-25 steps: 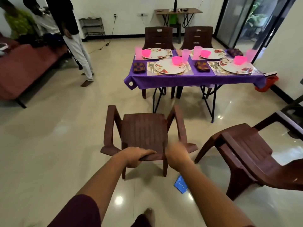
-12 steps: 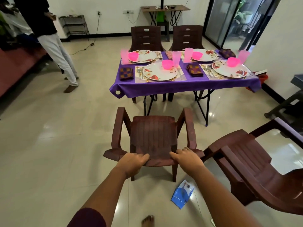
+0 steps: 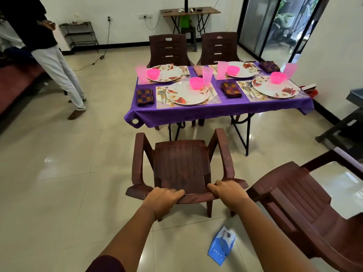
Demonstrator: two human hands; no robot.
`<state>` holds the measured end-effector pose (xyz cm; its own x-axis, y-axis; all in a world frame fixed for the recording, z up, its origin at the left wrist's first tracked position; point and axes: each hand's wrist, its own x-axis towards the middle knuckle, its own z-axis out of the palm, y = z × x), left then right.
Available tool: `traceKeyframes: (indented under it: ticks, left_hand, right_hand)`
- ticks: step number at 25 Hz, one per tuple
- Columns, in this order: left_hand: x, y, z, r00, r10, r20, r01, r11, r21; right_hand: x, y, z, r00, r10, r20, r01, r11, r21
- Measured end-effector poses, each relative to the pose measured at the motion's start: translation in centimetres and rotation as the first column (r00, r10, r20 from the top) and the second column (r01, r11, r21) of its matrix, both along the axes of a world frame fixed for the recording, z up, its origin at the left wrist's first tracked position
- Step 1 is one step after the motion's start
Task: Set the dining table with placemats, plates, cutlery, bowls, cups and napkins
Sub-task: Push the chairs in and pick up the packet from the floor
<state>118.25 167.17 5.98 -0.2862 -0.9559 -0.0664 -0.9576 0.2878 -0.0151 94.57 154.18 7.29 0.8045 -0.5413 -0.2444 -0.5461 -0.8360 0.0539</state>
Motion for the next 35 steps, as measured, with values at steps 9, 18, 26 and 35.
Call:
traceKeyframes:
  ticks: [9,18,26,35]
  left_hand:
    - [-2.5,-1.9,0.6,1.000,-0.004,-0.006,0.004,0.999,0.052]
    - [-3.7,-6.1,0.7,0.999,0.026,0.026,-0.027,0.999,0.031]
    - [1.1,-8.2,0.4,1.000,-0.024,0.001,0.024,1.000,-0.015]
    - [0.8,-10.6,-1.0,0.998,-0.068,-0.018,0.065,0.991,-0.115]
  right_hand:
    - [-2.0,-1.5,1.3,0.998,0.010,-0.056,-0.010,1.000,-0.004]
    - [-2.2,-6.0,1.0,0.993,-0.077,-0.085,0.074,0.996,-0.039]
    - [1.8,-6.8,1.1,0.988,-0.095,-0.123,0.086,0.993,-0.078]
    - [1.6,-9.1,0.6,0.976,-0.178,-0.124,0.164,0.980,-0.116]
